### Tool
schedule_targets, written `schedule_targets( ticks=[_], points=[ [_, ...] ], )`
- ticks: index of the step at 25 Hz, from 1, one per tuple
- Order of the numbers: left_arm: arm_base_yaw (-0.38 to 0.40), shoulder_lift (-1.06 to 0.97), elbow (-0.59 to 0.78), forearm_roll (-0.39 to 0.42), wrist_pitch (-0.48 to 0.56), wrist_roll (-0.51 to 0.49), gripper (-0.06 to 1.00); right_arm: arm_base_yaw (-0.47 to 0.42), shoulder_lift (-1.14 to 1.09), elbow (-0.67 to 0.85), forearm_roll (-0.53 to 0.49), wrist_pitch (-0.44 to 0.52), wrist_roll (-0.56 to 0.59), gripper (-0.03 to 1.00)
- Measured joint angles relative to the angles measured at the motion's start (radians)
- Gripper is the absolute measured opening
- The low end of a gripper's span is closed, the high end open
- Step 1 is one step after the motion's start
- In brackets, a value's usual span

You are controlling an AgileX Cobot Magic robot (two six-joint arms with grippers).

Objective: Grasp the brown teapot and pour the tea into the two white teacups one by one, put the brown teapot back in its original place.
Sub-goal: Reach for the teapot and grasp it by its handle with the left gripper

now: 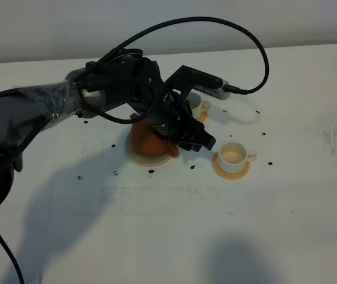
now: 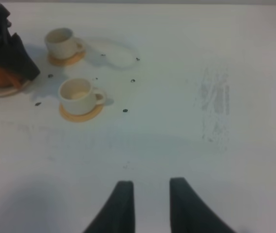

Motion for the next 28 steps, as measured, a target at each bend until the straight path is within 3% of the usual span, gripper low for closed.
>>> schedule_targets(
  ticks=[11, 28],
  points=[
    [0.001, 0.000, -0.001, 0.024, 0.114, 0.000, 0.44, 0.000, 0.000, 0.000, 0.000, 0.000, 0.000, 0.20],
    [0.021, 0.000, -0.001, 0.031, 0.159, 0.018, 0.44, 0.000, 0.000, 0.000, 0.000, 0.000, 0.000, 0.20]
  ],
)
